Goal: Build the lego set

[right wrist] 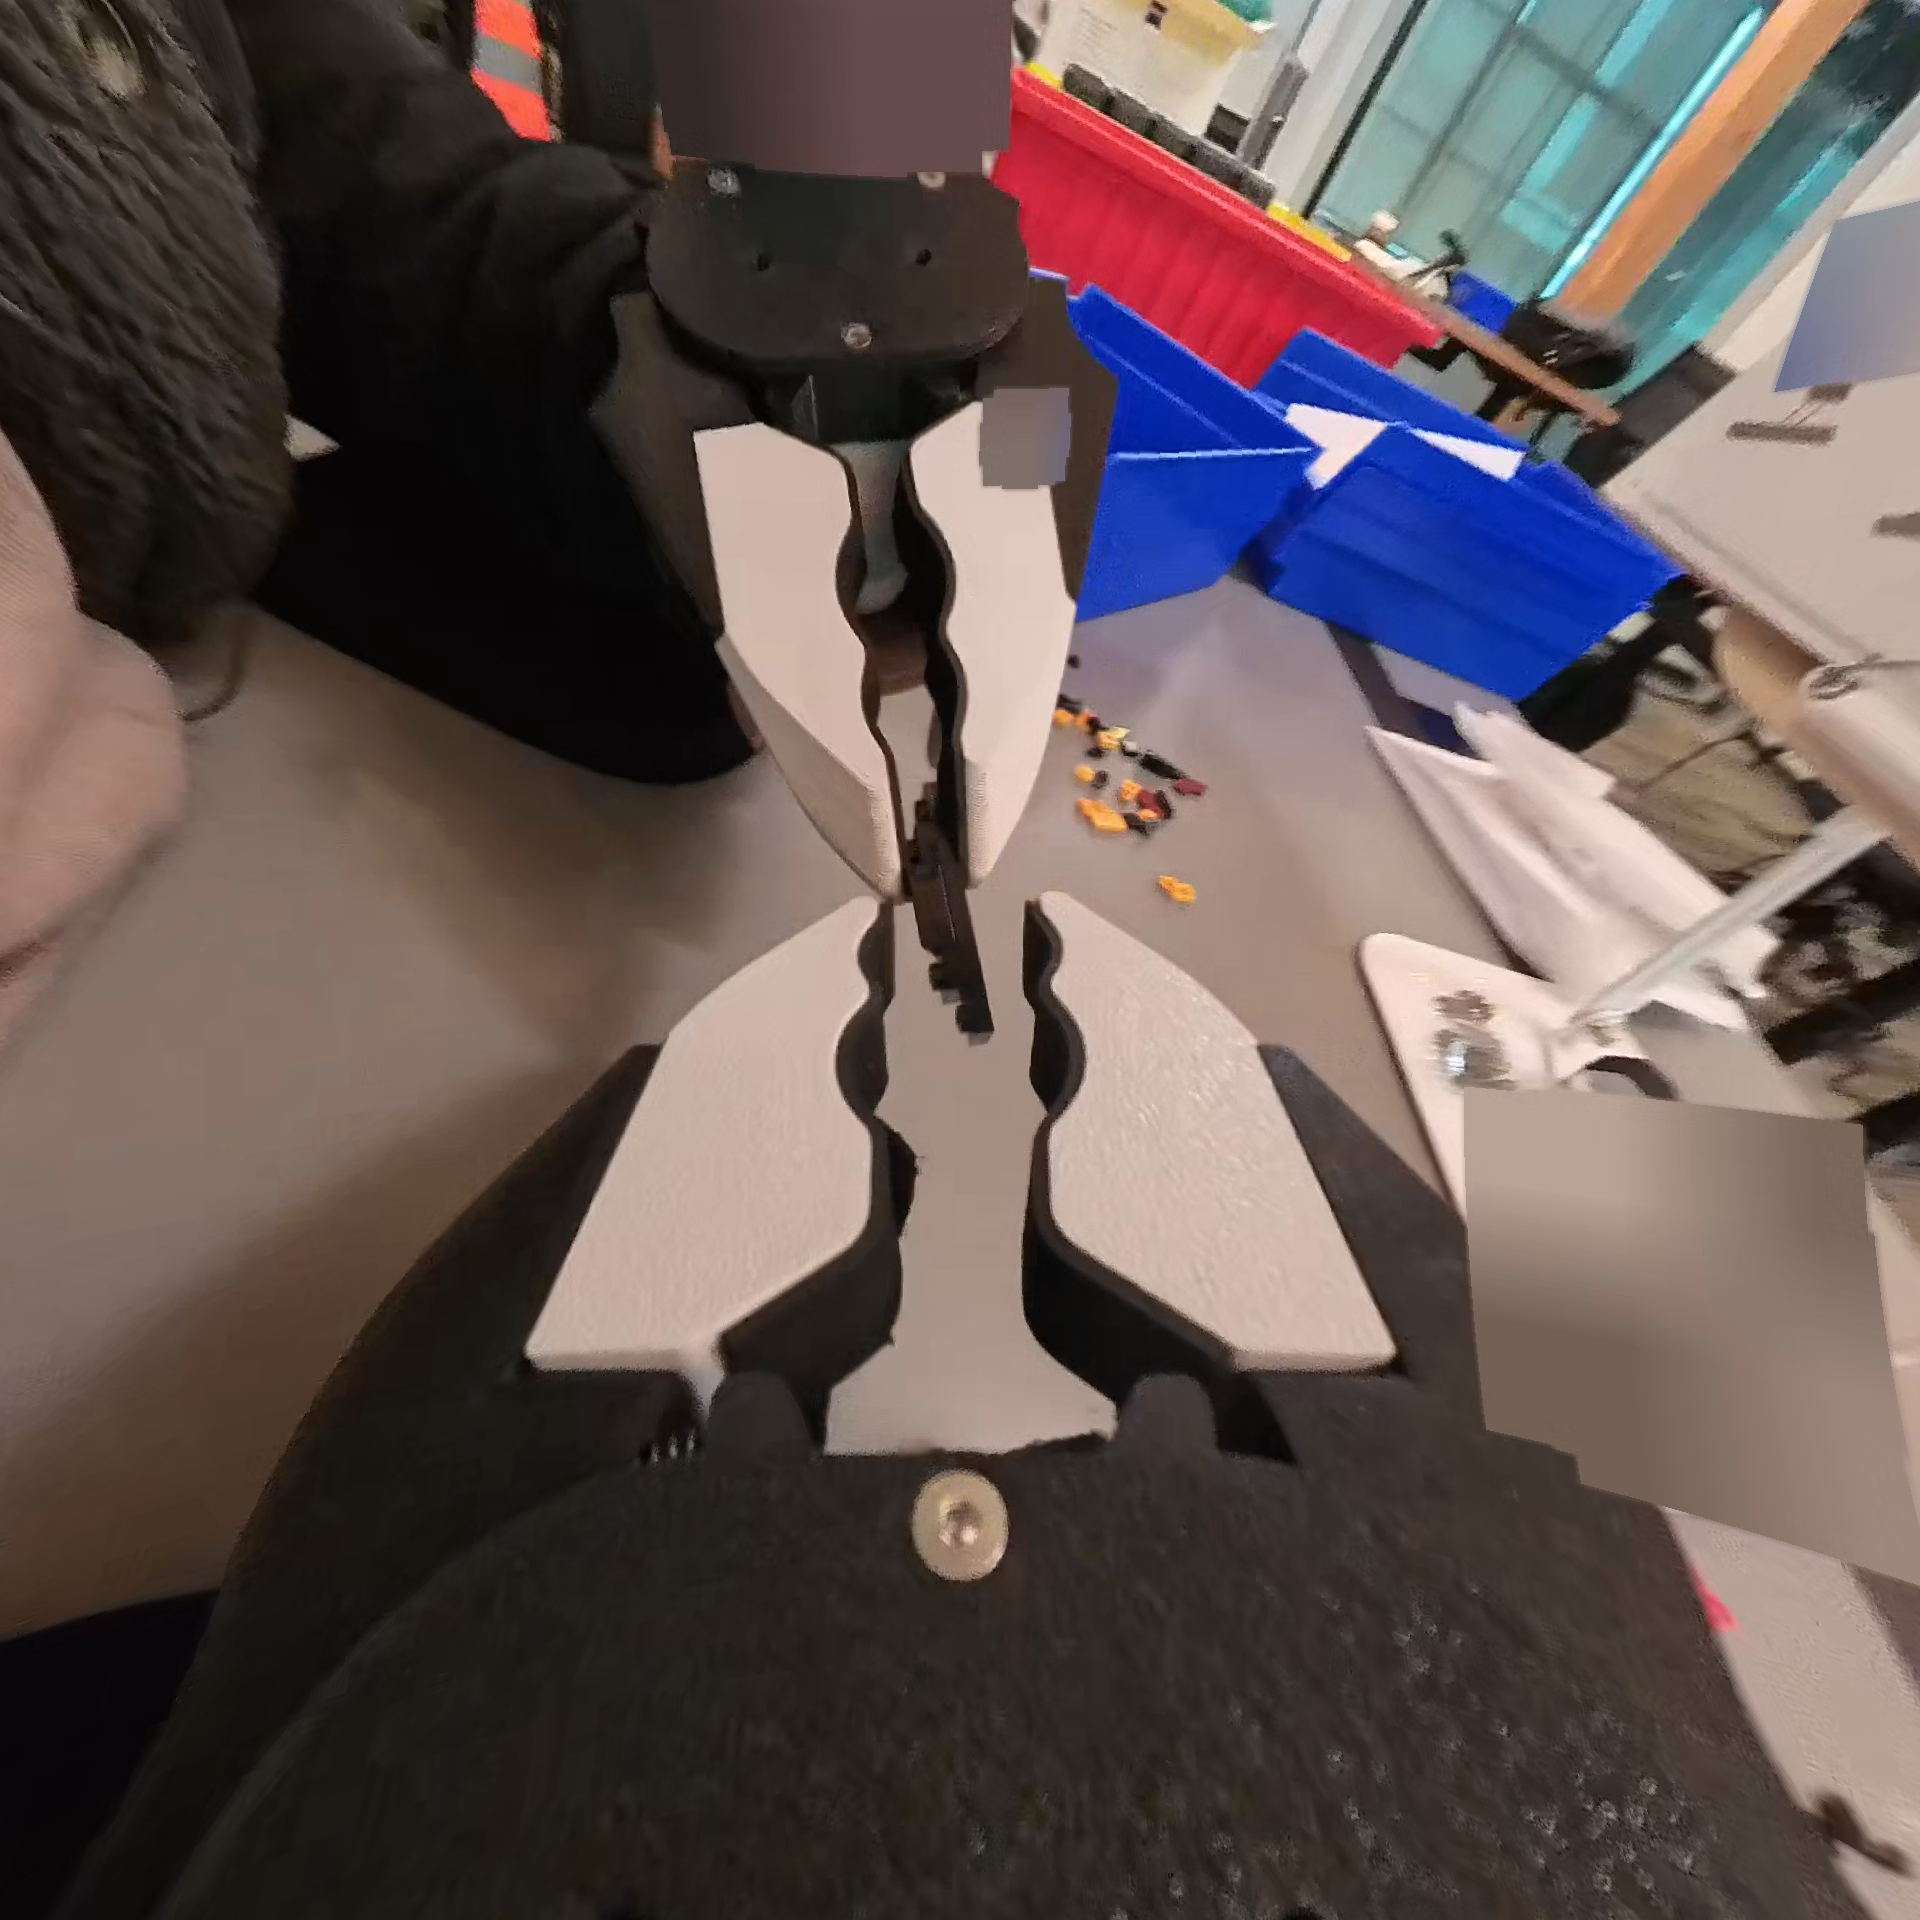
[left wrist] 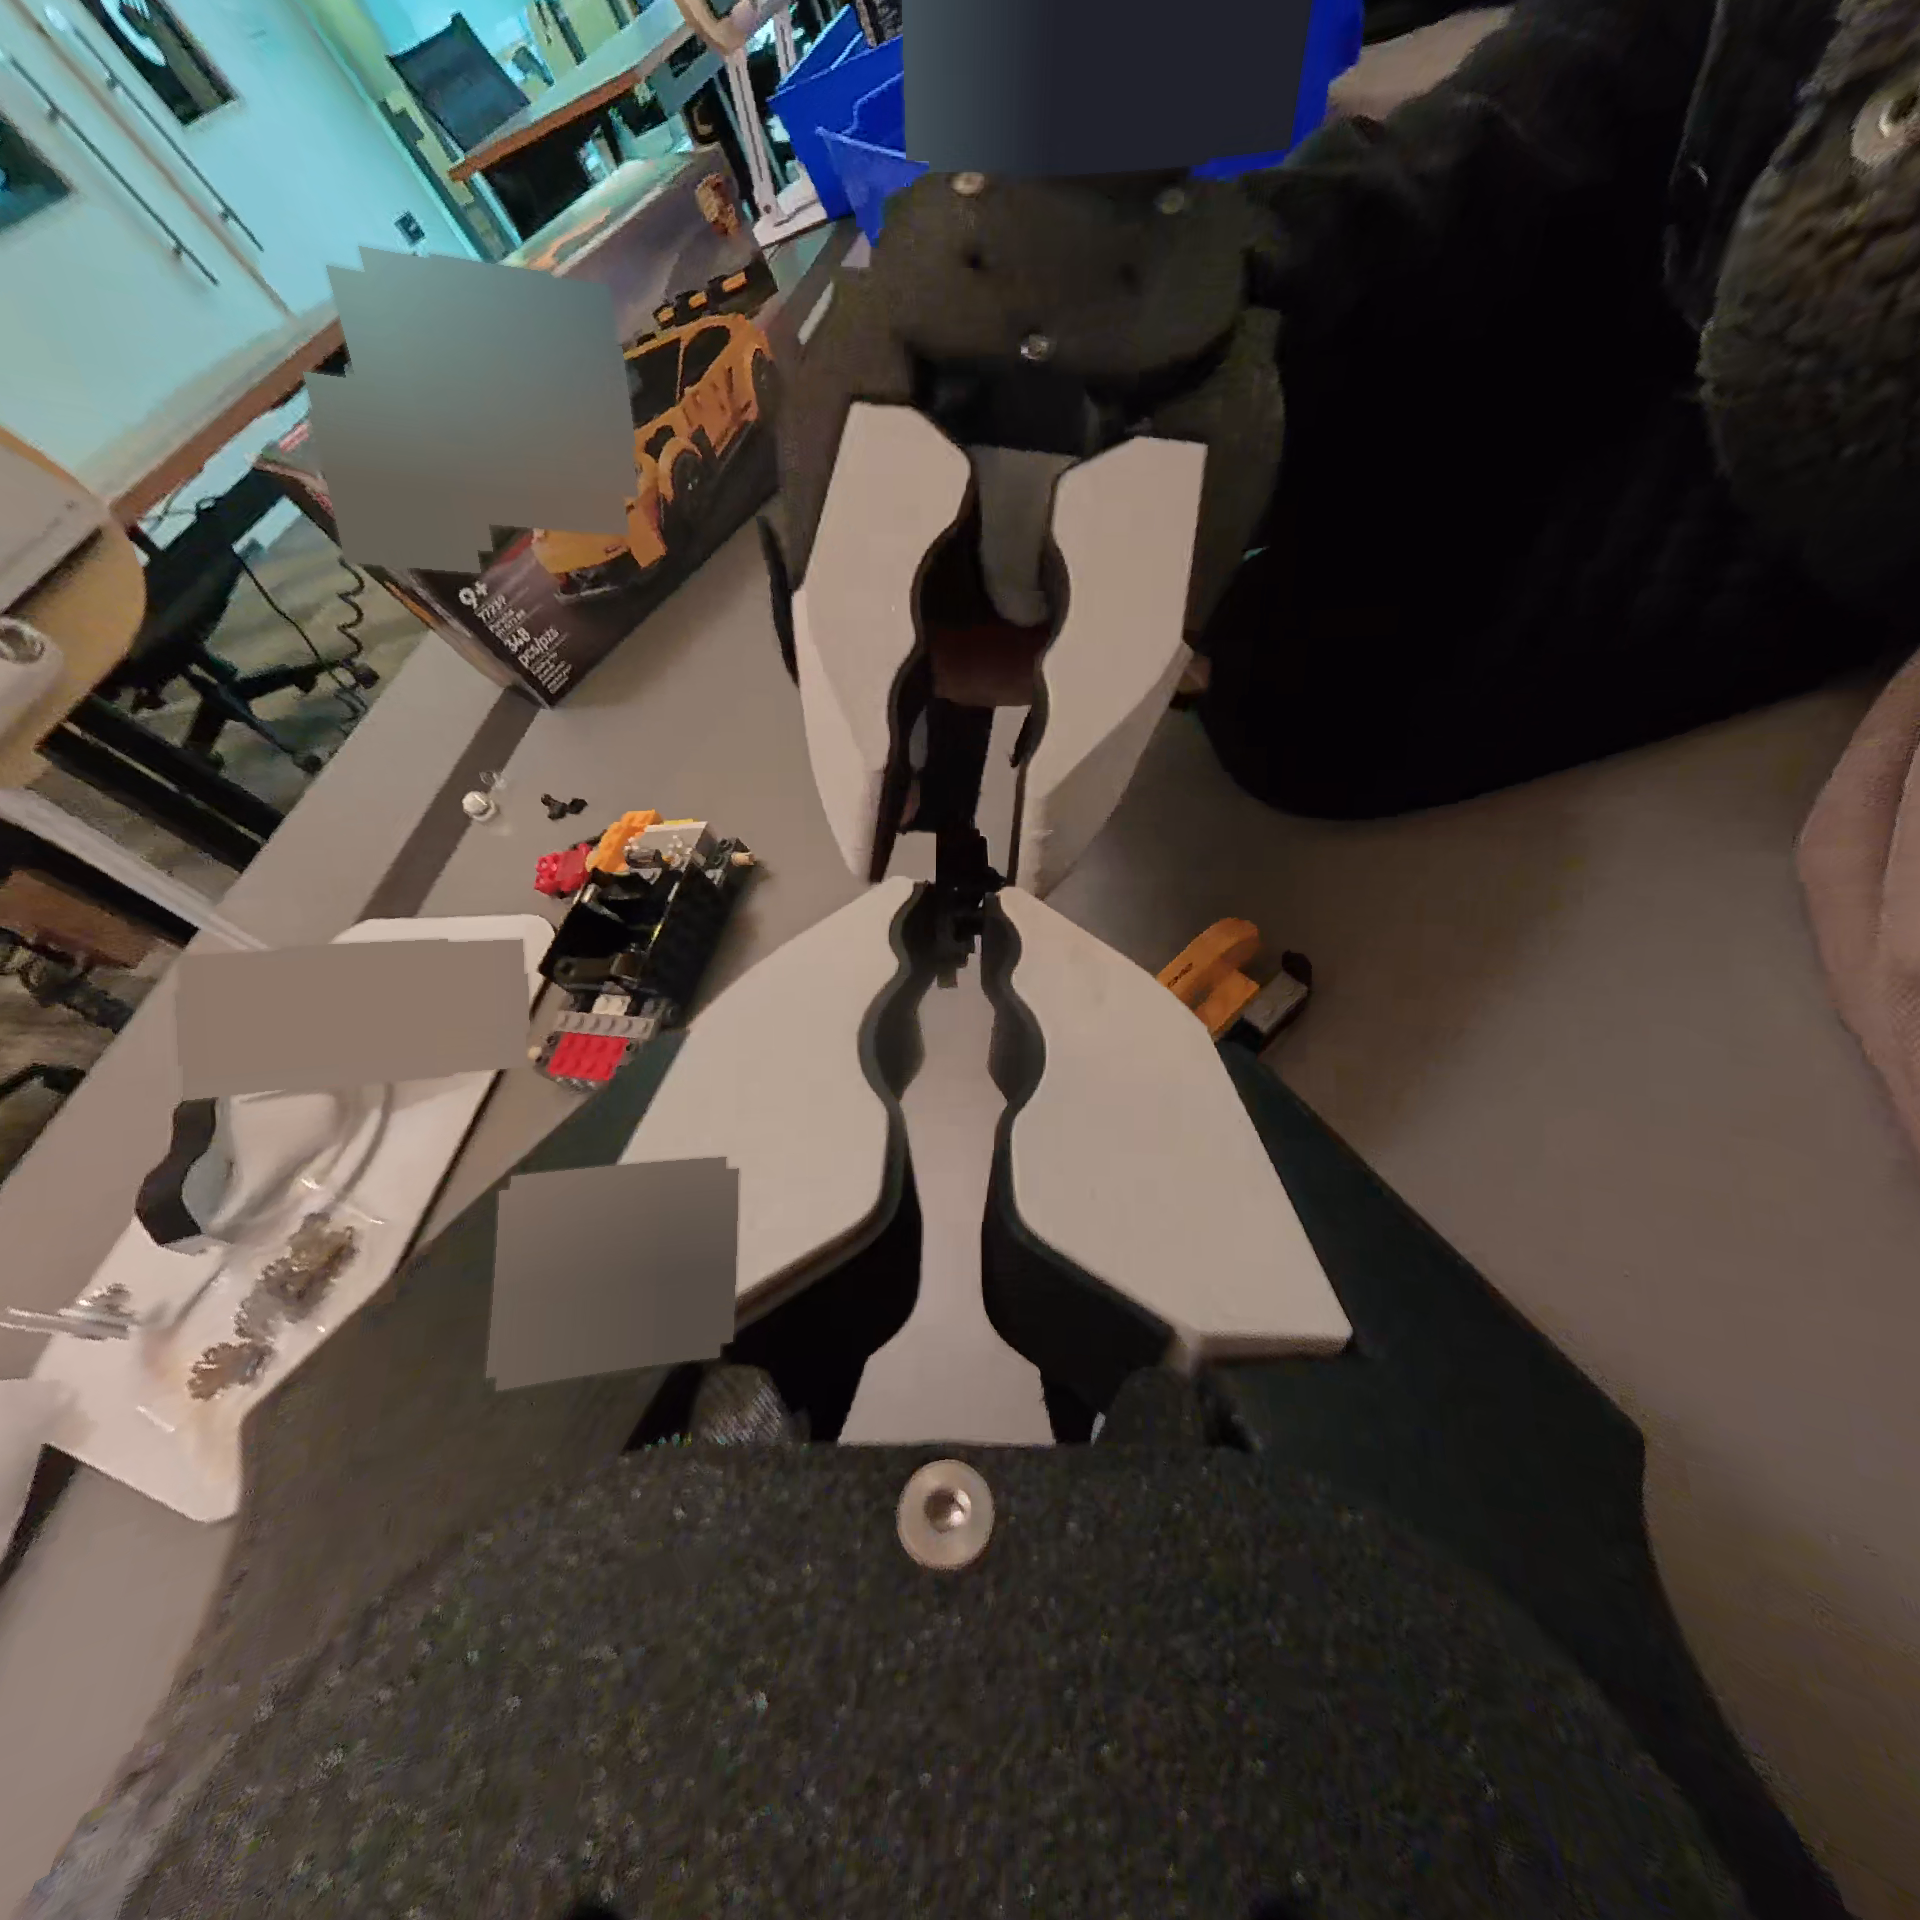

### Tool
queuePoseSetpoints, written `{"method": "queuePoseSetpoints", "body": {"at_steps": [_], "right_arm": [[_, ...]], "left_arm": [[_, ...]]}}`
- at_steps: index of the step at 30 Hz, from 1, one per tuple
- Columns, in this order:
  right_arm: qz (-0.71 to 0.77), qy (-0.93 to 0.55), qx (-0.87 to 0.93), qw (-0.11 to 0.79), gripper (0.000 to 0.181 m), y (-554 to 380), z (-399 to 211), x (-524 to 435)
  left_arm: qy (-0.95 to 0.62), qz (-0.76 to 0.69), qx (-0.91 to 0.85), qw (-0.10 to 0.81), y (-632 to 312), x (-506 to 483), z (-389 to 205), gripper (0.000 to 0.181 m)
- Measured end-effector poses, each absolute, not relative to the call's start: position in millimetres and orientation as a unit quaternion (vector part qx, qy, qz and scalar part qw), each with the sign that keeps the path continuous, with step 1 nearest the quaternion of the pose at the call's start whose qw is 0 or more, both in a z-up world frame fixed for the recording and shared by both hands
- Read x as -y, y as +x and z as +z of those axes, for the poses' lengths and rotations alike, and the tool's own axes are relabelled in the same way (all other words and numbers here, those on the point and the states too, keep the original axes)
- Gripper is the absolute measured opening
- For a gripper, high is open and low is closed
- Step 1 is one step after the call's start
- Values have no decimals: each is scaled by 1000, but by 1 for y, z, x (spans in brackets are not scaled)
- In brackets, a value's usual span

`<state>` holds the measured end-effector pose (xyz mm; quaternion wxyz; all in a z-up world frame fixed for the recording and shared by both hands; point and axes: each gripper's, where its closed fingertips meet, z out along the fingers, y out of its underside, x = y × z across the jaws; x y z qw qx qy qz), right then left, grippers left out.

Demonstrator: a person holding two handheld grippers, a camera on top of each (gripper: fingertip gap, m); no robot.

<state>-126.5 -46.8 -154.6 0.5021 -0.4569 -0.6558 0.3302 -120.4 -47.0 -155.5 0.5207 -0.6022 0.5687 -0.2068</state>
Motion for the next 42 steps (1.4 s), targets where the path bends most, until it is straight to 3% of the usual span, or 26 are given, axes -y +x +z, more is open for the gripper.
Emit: {"method": "queuePoseSetpoints", "body": {"at_steps": [4, 16, 23, 27, 32, 37, 42], "right_arm": [[352, -458, 666, 472, 10, -126, -160, 54], [365, -470, 668, 447, 9, -126, -162, 56], [451, -539, 630, 330, 9, -122, -174, 55], [494, -578, 599, 252, 8, -116, -182, 53], [536, -590, 575, 185, 8, -112, -183, 59], [543, -593, 562, 195, 9, -111, -179, 53], [483, -607, 555, 299, 21, -109, -174, 19]], "left_arm": [[-585, -190, -594, 519, -119, 52, -159, 10], [-591, -214, -594, 502, -119, 54, -161, 10], [-593, -249, -588, 490, -116, 53, -168, 16], [-568, -188, -627, 499, -119, 52, -174, 19], [-531, -109, -673, 503, -117, 51, -184, 8], [-543, -100, -665, 504, -116, 46, -182, 8], [-648, -258, -545, 465, -116, 22, -184, 8]]}}
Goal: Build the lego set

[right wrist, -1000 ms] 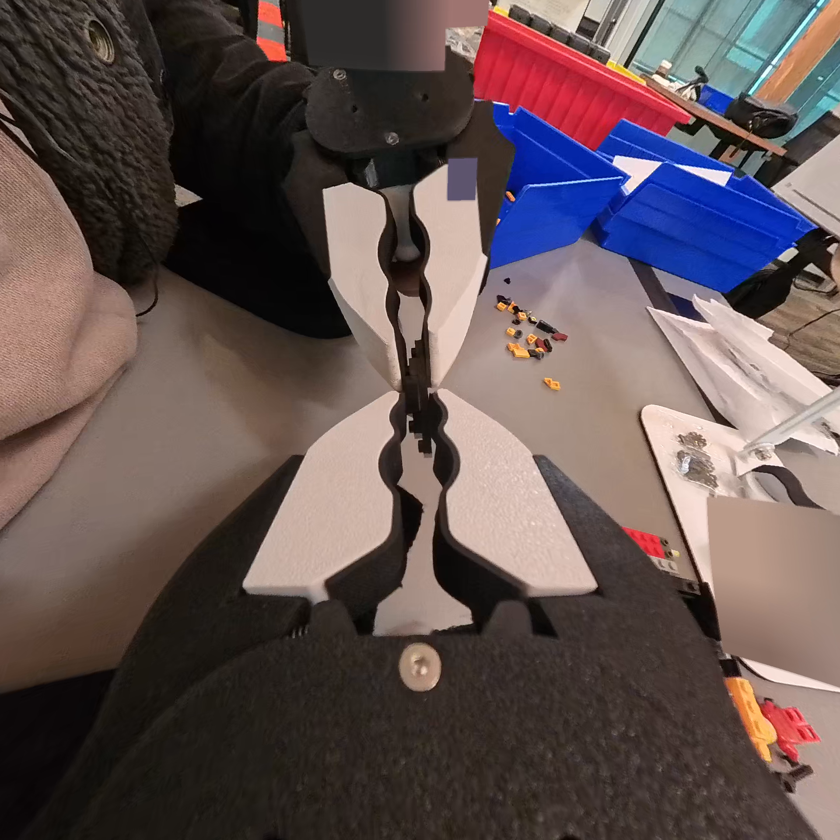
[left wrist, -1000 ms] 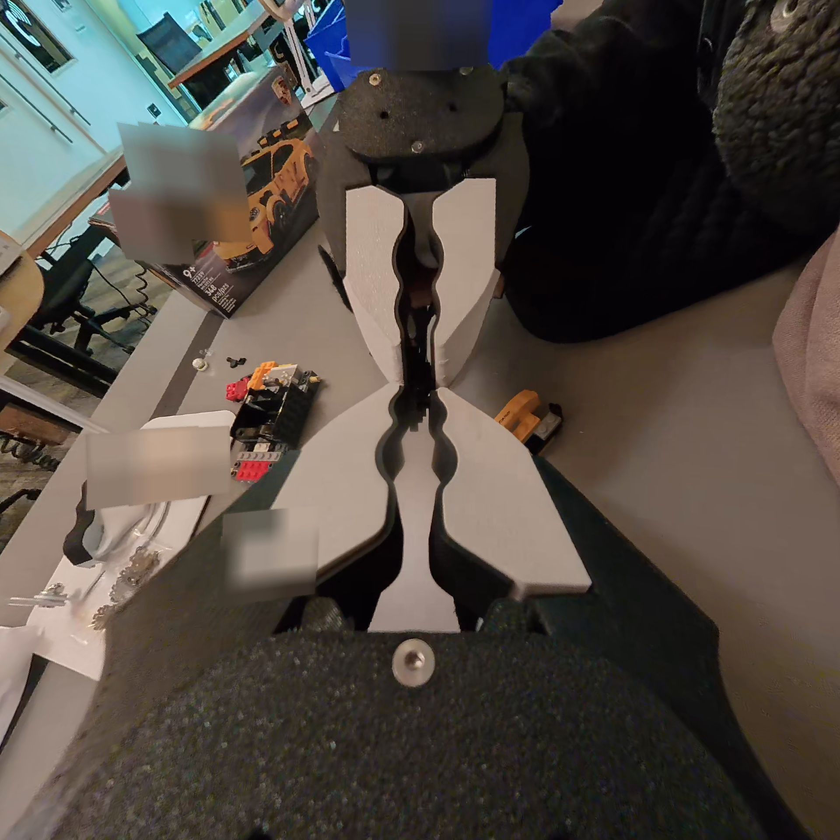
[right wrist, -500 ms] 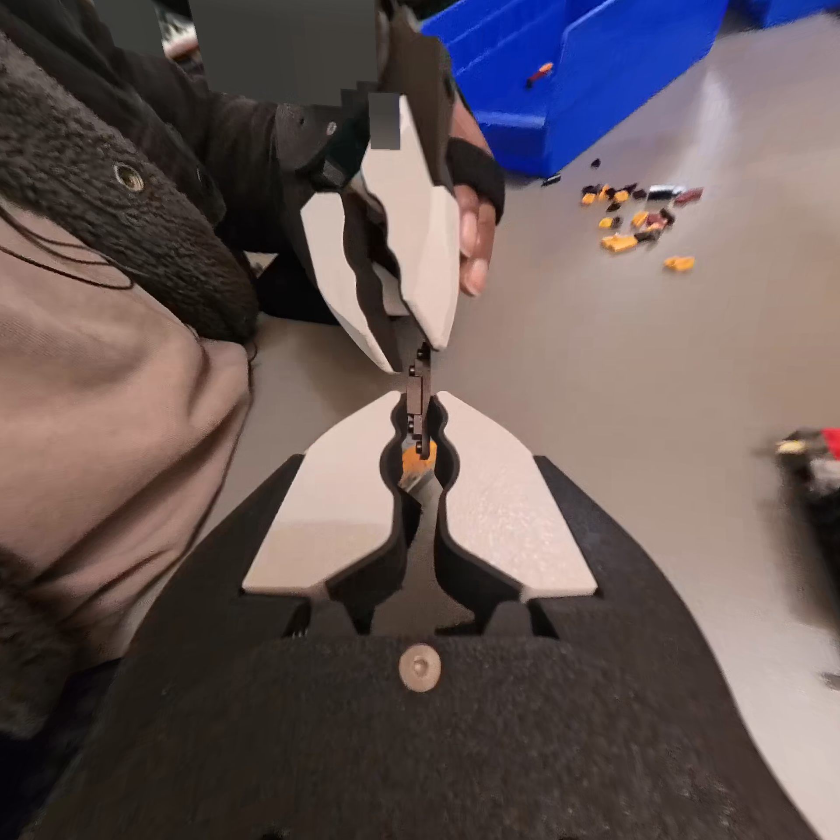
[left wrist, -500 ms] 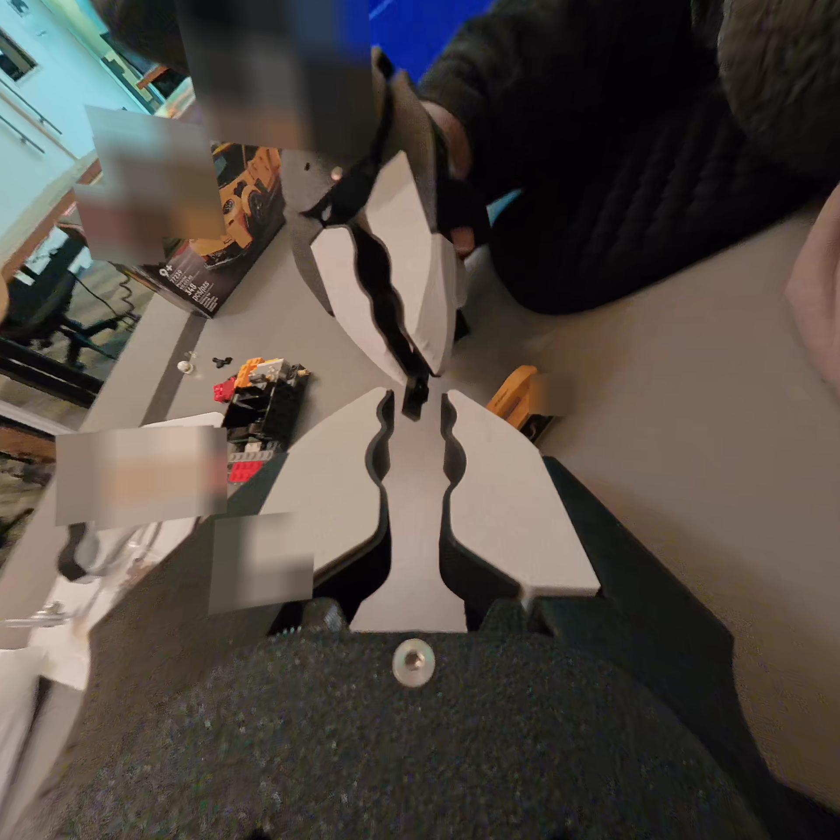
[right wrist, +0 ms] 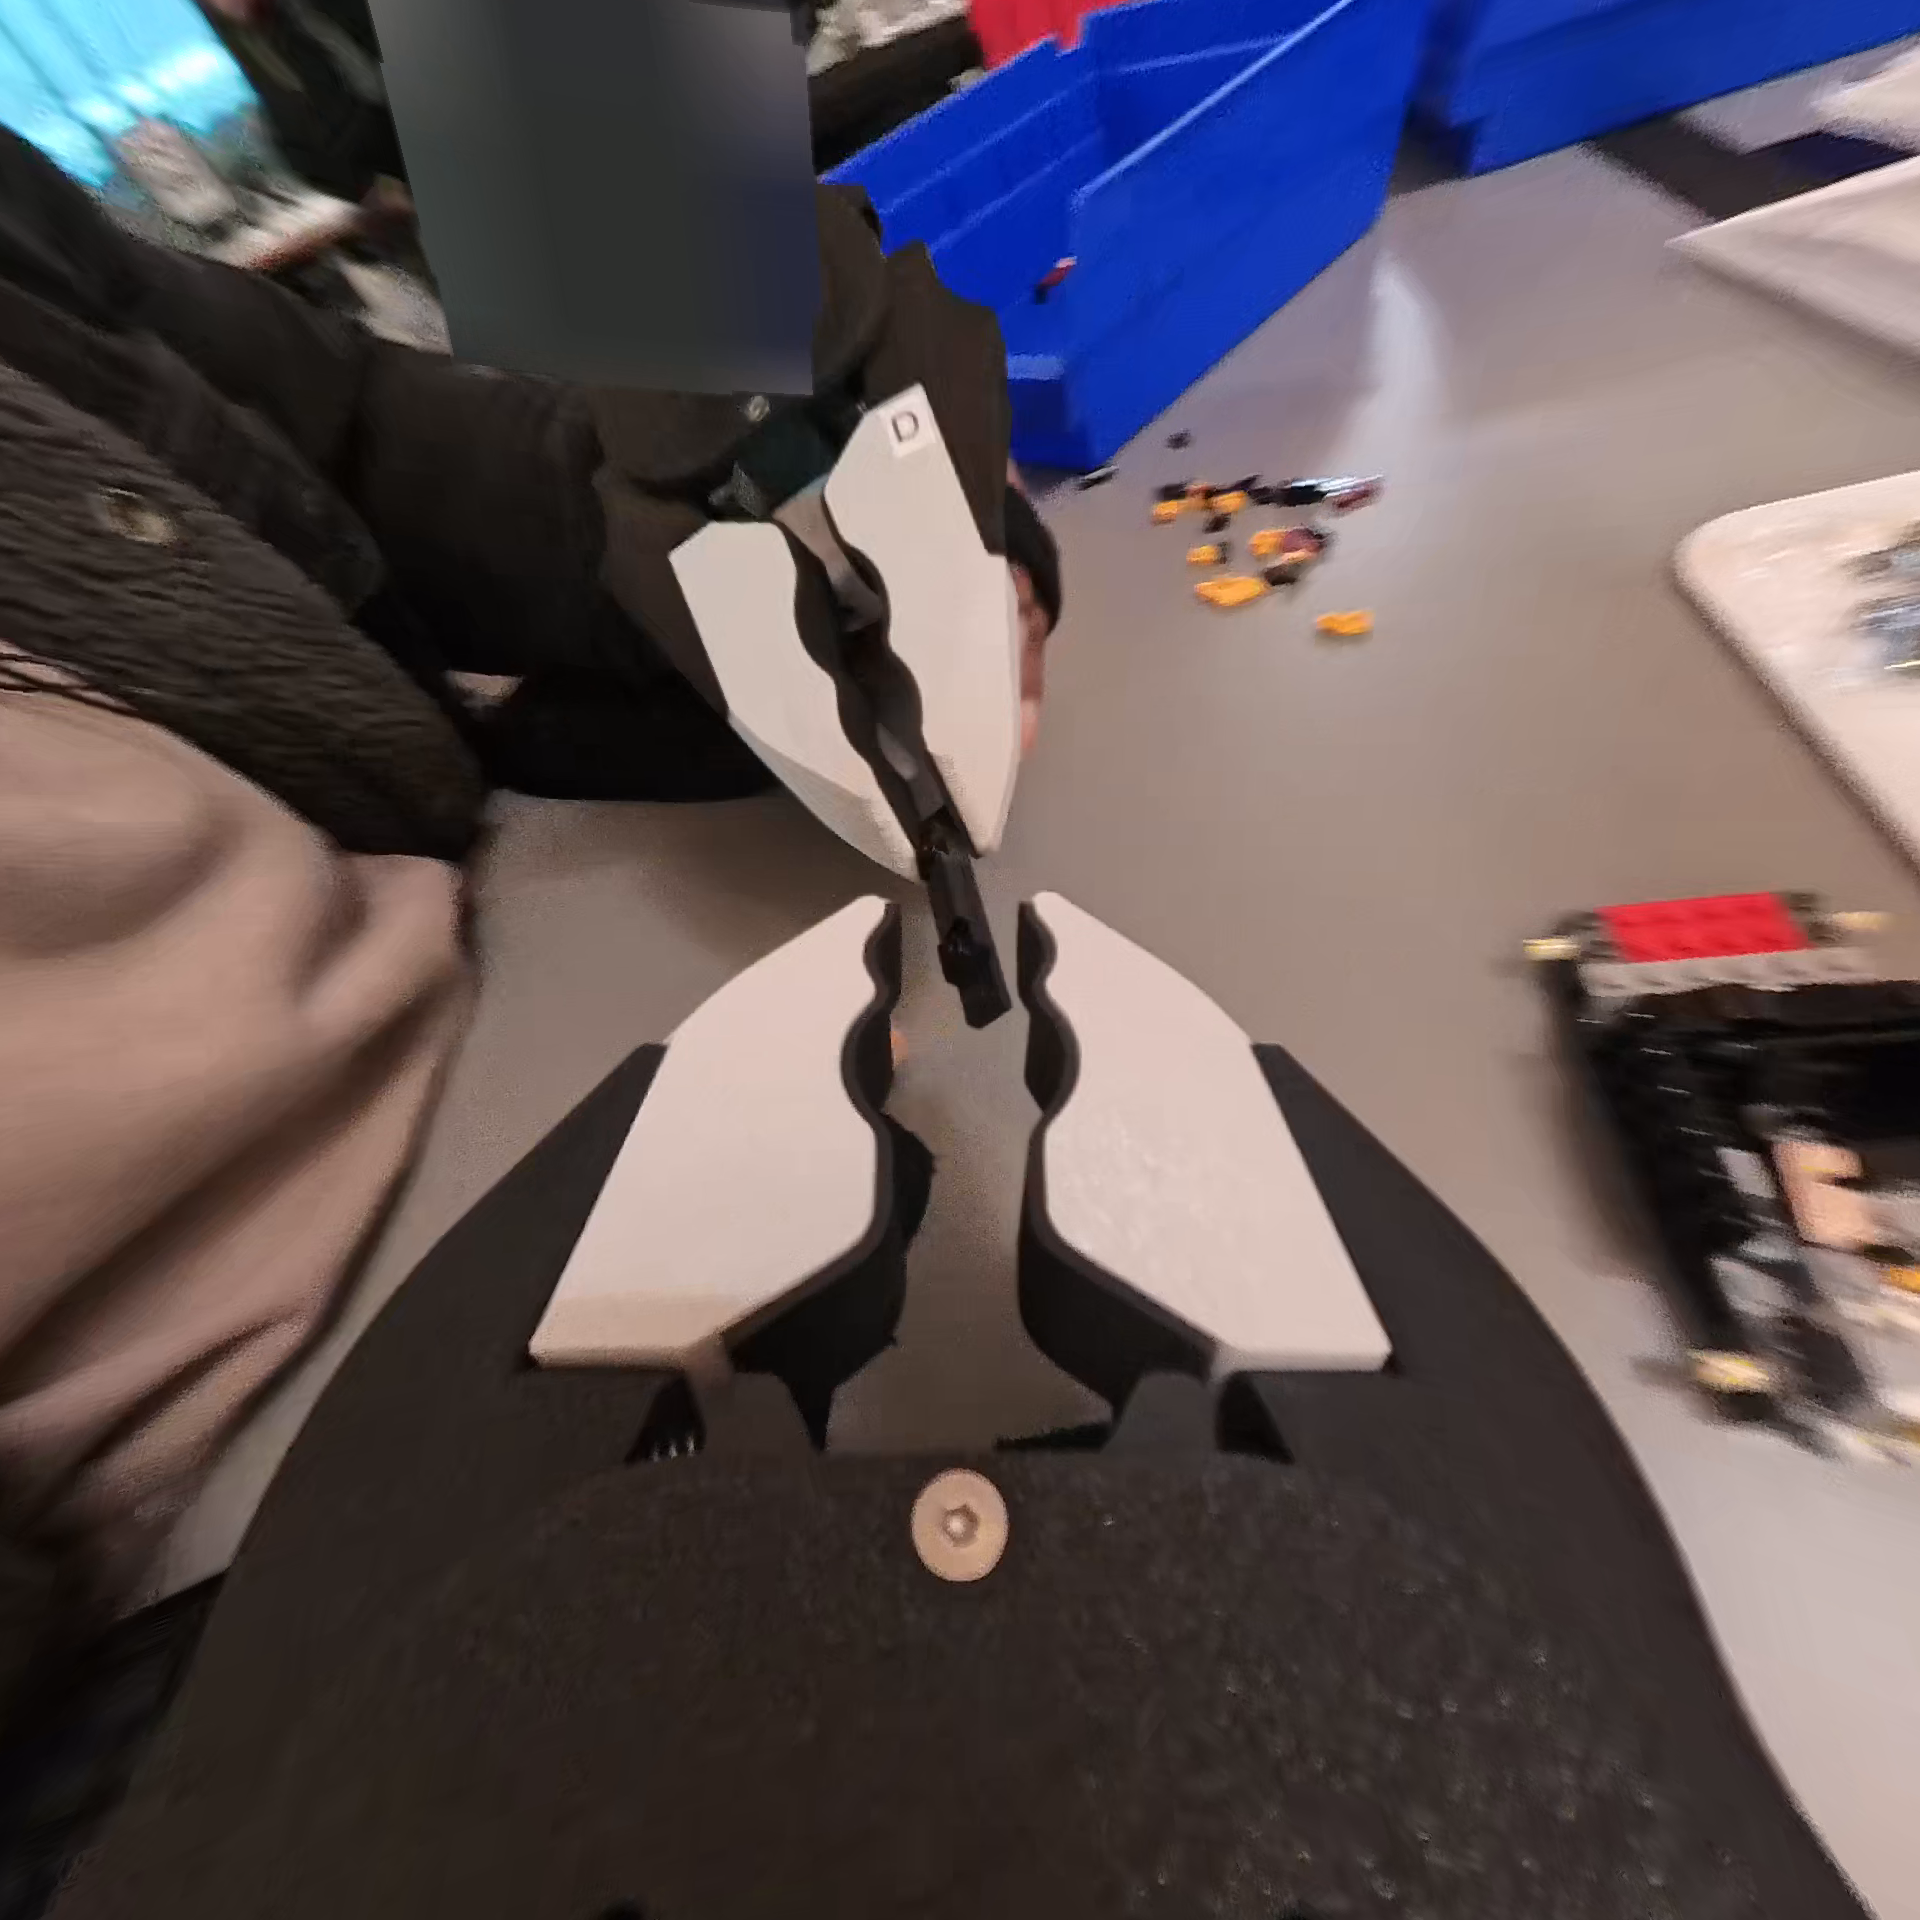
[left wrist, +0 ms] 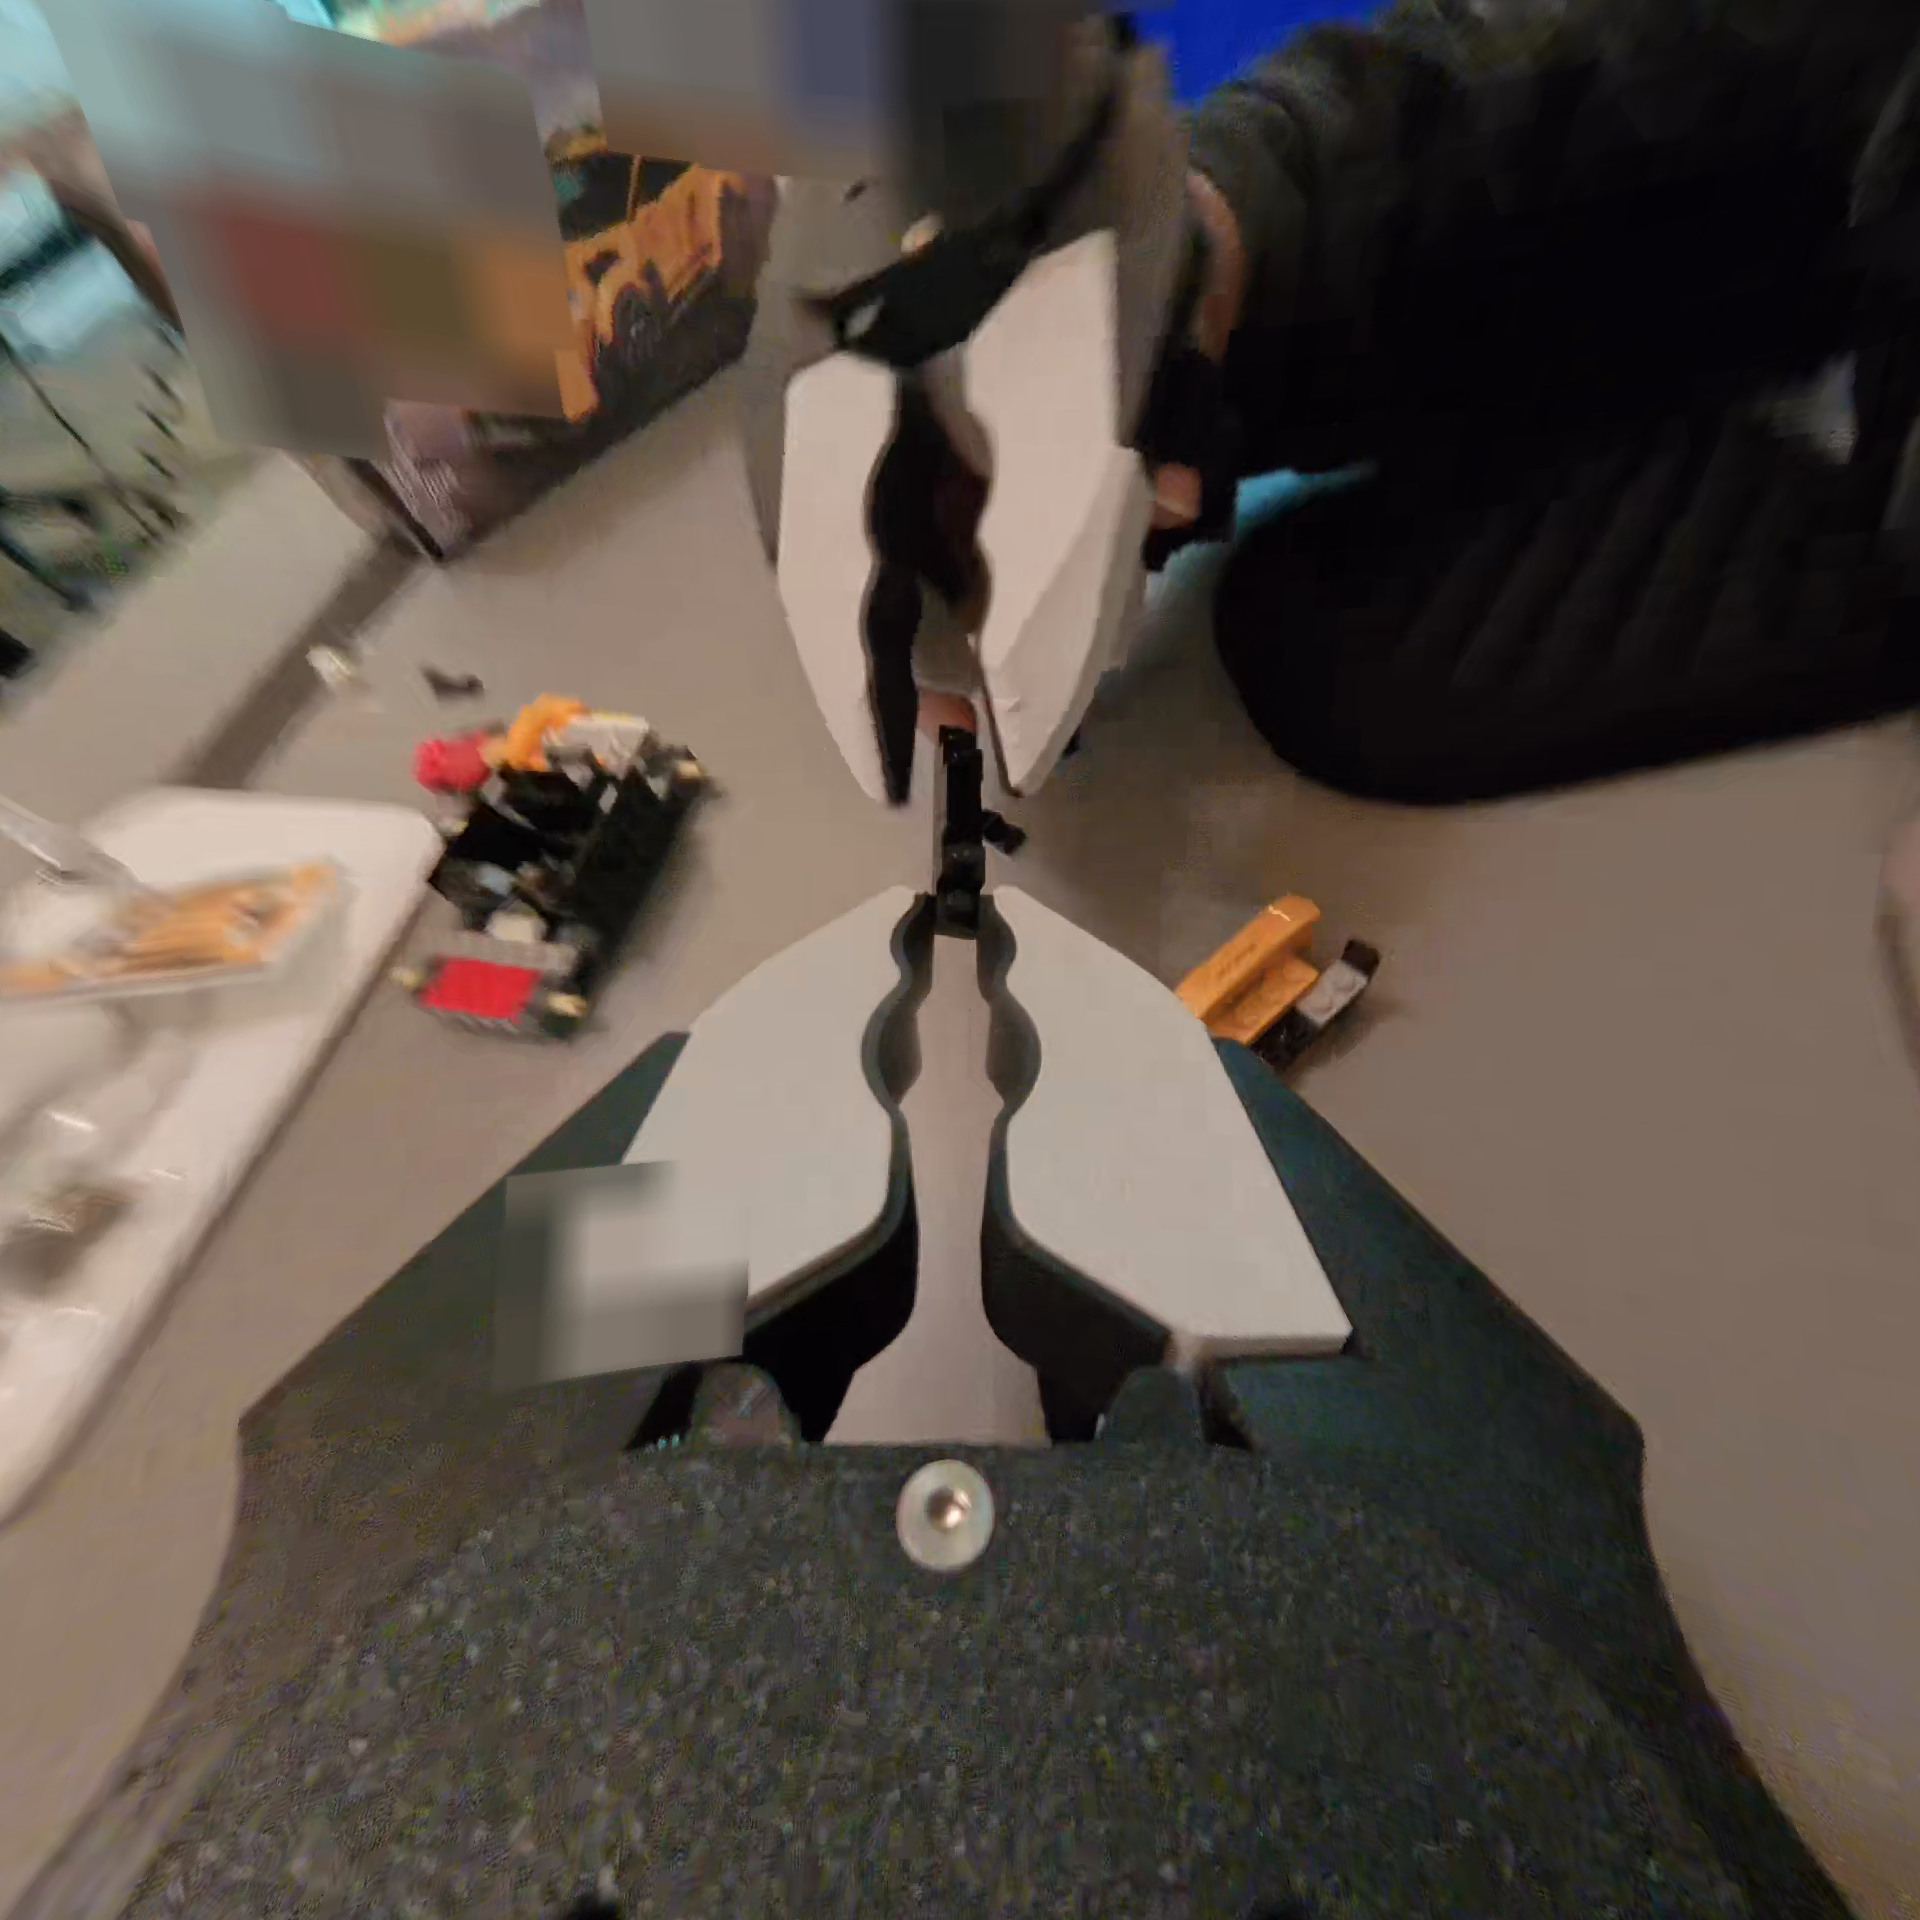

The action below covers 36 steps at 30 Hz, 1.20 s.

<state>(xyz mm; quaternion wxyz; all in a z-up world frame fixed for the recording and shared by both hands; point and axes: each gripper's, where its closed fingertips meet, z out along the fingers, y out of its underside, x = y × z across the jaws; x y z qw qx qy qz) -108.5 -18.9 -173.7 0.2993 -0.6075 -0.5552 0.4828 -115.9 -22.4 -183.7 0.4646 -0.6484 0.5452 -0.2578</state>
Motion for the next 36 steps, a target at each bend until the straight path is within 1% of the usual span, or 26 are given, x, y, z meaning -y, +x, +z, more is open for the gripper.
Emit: {"method": "queuePoseSetpoints", "body": {"at_steps": [2, 4, 7, 12, 16, 25, 29, 33, 36], "right_arm": [[443, -611, 553, 353, 24, -104, -172, 2], [425, -615, 545, 379, 28, -100, -171, -9], [418, -621, 529, 400, 30, -97, -169, -18], [403, -635, 502, 427, 27, -95, -172, -30], [397, -637, 497, 435, 25, -97, -178, -32], [376, -643, 483, 460, 23, -95, -179, -39], [373, -649, 470, 469, 23, -89, -179, -43], [363, -647, 456, 491, 23, -84, -175, -50], [356, -641, 432, 525, 24, -77, -165, -58]], "left_arm": [[-694, -334, -493, 404, -118, 15, -195, 8], [-724, -376, -462, 349, -121, 11, -207, 8], [-754, -367, -451, 305, -125, 3, -221, 8], [-773, -325, -482, 254, -129, 5, -239, 8], [-782, -304, -490, 235, -135, 10, -247, 8], [-775, -258, -515, 259, -140, 8, -253, 8], [-763, -250, -522, 288, -143, 6, -251, 21], [-727, -256, -506, 388, -142, -6, -225, 22], [-699, -262, -460, 481, -147, -19, -190, 9]]}}
